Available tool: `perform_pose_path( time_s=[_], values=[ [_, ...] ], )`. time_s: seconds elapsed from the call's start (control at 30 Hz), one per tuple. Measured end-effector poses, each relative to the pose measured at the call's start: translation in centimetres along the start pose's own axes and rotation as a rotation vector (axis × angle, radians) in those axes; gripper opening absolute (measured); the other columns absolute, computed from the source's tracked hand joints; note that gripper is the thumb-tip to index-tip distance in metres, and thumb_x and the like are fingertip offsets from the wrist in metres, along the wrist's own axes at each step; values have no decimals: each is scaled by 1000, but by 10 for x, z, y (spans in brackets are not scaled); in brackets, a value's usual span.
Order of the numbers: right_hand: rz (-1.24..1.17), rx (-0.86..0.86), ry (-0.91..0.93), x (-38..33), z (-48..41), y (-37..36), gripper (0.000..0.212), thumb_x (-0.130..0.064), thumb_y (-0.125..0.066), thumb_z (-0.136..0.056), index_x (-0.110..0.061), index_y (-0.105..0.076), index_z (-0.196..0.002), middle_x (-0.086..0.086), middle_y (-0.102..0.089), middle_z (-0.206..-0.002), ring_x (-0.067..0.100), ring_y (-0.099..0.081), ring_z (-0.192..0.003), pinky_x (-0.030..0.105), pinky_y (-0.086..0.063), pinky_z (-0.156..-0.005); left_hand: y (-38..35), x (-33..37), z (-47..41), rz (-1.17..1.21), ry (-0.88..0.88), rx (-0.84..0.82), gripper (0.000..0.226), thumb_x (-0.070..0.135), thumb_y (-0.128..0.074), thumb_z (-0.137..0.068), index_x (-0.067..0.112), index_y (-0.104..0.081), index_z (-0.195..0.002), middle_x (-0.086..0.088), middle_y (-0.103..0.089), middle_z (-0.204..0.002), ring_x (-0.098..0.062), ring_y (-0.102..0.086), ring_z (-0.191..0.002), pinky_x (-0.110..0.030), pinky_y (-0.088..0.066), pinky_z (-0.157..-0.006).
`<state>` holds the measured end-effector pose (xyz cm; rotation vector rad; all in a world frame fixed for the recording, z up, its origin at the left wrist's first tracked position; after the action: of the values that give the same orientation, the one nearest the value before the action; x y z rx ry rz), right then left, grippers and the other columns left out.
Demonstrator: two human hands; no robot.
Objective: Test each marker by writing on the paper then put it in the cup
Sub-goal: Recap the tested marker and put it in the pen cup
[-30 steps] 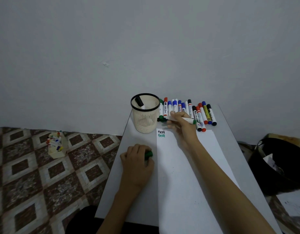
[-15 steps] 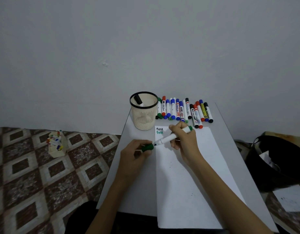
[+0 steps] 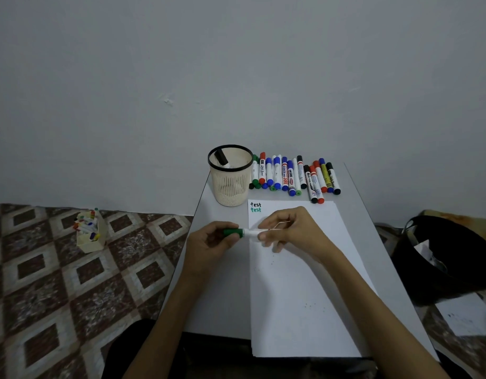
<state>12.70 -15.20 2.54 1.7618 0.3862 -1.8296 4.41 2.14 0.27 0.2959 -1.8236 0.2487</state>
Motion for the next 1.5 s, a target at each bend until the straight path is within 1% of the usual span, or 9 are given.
perform_pose_path(
  time_s=[0.13, 0.3, 0.47, 0.63, 0.8, 0.9, 1.13, 1.3, 1.5],
  values=[
    [142, 41, 49, 2, -1, -6, 18, -5, -75, -78, -6, -76, -96, 10, -68, -70, 15, -51, -50, 20, -44, -48, 0, 1, 0, -88, -59, 0, 22, -5, -71, -74, 11, -71, -88, -1, -73, -86, -13, -68, -82, -19, -53, -76],
    [-27, -9, -5, 8, -5, -9, 13, 4, -68, -79, -2, -76, -88, 35, -61, -82, 21, -43, -50, 25, -36, -47, 1, 2, 1, -194, -148, -5, 22, -4, -73, -73, 11, -71, -90, -1, -72, -85, -15, -68, -83, -22, -53, -76],
    [-46, -65, -107, 10, -5, -12, 13, 1, -66, -84, 2, -73, -96, 15, -66, -69, 20, -42, -49, 22, -34, -46, 0, 4, 2, -278, -209, -17, 23, -2, -73, -74, 12, -71, -91, 1, -71, -87, -11, -66, -83, -22, -53, -77],
    [141, -161, -61, 2, -5, -11, 18, -9, -66, -88, -6, -73, -104, 6, -66, -71, 15, -50, -52, 22, -44, -51, -2, 3, 2, -261, -193, -17, 23, 1, -73, -75, 15, -70, -92, 1, -71, -88, -13, -67, -84, -28, -55, -77],
    [676, -216, 150, -20, -19, -17, 26, -22, -69, -86, -14, -71, -110, -9, -64, -89, 5, -54, -77, 19, -43, -70, -8, 4, 1, -257, -174, -15, 32, 4, -71, -78, 21, -64, -104, 4, -69, -95, -9, -66, -88, -28, -54, -80],
    [782, -80, 239, -47, -33, 1, 26, -19, -68, -86, -13, -68, -112, -8, -64, -96, -1, -51, -78, 16, -40, -70, -13, -6, 0, -349, -106, -55, 47, 21, -68, -82, 26, -50, -125, 7, -62, -111, -1, -57, -102, -17, -45, -89],
    [-17, 441, 552, -134, -63, 42, 13, -11, -70, -85, -9, -63, -96, 8, -62, -80, 17, -64, -78, 31, -58, -79, -32, -18, -1, -835, -214, -248, 58, 47, -32, -90, 19, -35, -141, 5, -35, -146, -7, -24, -138, -26, -6, -115],
    [244, 512, 467, -130, -108, 16, 17, -24, -73, -81, -15, -66, -93, -4, -66, -78, 14, -65, -80, 38, -55, -84, -33, -25, -2, -910, -201, -285, 59, 50, -23, -91, 23, -28, -144, 8, -27, -150, 3, -9, -137, -24, 1, -115],
    [505, 574, 339, -99, -133, 2, 26, -33, -71, -83, -14, -71, -101, 9, -56, -122, 22, -50, -115, 36, -45, -89, -33, -28, -3, -905, -205, -282, 68, 54, -13, -84, 25, -33, -142, 8, -29, -150, 5, -10, -135, -28, -1, -117]
  ],
)
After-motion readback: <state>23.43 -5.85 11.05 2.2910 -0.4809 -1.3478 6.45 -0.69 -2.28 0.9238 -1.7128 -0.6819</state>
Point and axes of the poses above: each hand's wrist, its own z-axis away from the middle knuckle, its own y-axis out of the back of the hand, x = y × z, the point moved 5 cm from there along -z, towards the middle knuckle
